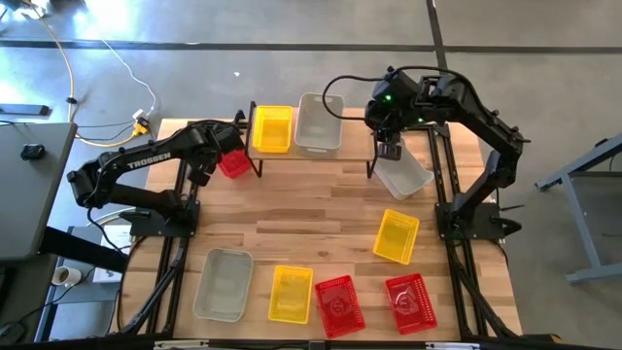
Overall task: Stack baskets on shelf by color
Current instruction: Put the top red bin on the shelf
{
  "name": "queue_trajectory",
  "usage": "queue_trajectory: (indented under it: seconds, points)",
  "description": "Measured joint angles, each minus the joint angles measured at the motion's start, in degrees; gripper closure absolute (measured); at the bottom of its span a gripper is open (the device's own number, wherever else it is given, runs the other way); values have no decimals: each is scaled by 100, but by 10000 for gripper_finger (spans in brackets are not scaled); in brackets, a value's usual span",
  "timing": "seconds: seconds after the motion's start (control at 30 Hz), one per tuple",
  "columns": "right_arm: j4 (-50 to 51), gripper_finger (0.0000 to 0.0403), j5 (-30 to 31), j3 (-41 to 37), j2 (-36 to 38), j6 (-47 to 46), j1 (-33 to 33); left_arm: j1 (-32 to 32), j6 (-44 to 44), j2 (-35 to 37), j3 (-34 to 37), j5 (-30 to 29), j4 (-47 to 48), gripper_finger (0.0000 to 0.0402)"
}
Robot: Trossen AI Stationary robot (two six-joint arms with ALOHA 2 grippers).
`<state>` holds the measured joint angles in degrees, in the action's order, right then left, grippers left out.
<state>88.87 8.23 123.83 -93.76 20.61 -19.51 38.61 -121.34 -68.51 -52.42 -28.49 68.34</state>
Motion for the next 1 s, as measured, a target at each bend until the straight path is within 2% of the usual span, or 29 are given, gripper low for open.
queue_trajectory:
  seconds: [0.13, 0.43, 0.67, 1.0]
  points:
    - [2, 272, -2, 0, 0, 4, -1, 7, 1, -45, 0, 140, 2, 223]
    - [2, 272, -17, 0, 0, 4, -2, 38, -144, -468, 2, 417, -3, 228]
    - [2, 272, -17, 0, 0, 4, 3, 400, -98, -577, 0, 905, -101, 229]
    - [2, 272, -222, 0, -1, 4, 3, 1014, 633, -577, 1, 1258, -247, 229]
